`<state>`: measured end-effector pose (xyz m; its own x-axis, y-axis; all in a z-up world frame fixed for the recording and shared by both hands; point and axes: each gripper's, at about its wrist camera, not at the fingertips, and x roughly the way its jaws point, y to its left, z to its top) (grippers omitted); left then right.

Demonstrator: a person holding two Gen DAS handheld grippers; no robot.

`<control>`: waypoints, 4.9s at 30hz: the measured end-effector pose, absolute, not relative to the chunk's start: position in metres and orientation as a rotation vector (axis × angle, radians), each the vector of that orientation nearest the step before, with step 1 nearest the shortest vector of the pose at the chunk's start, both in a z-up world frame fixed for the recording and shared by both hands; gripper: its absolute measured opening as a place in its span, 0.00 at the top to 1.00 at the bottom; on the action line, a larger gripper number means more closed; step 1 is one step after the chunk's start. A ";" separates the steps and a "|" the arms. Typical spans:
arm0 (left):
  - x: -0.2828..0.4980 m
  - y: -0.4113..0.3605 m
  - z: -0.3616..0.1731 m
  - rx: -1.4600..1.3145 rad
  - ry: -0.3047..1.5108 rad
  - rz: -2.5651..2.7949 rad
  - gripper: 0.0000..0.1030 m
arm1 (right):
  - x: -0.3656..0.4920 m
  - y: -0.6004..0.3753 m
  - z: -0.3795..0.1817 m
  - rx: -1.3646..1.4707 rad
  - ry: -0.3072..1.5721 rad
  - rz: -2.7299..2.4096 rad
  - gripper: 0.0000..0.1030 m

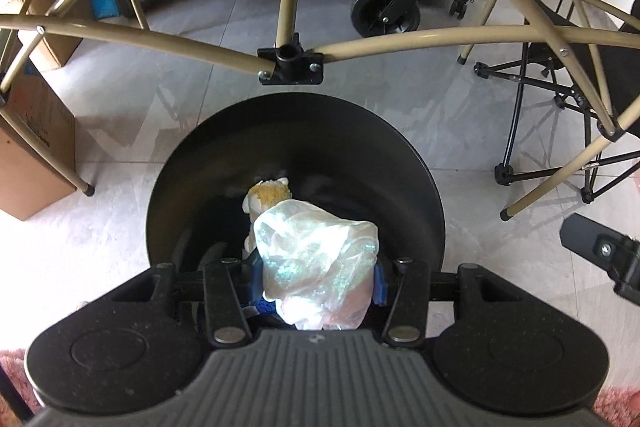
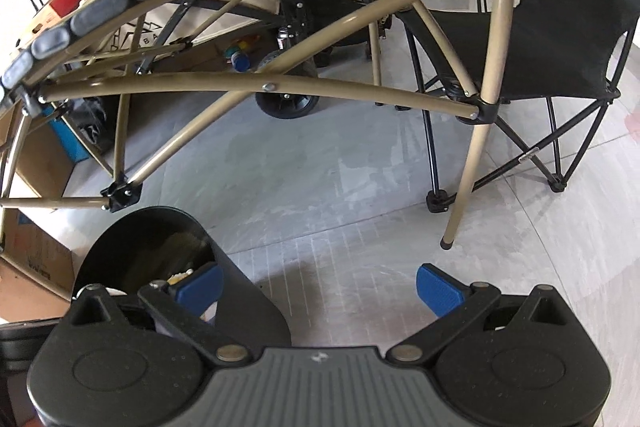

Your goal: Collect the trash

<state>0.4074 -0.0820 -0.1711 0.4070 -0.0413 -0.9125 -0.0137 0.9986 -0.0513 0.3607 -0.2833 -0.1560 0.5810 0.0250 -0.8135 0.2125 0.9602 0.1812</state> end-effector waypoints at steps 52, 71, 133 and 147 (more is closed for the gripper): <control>0.355 -0.062 -0.097 -0.041 0.944 -0.017 0.00 | 0.322 -0.262 -0.106 0.231 0.813 -0.021 0.00; 0.171 0.005 0.000 0.027 0.584 -0.065 0.00 | 0.160 -0.216 -0.019 0.054 0.627 0.220 0.00; 0.082 0.016 -0.006 0.009 0.549 -0.056 0.00 | 0.069 -0.206 -0.011 -0.005 0.567 0.251 0.00; 0.081 0.015 -0.006 0.005 0.544 -0.061 0.00 | 0.069 -0.206 -0.009 -0.008 0.568 0.250 0.00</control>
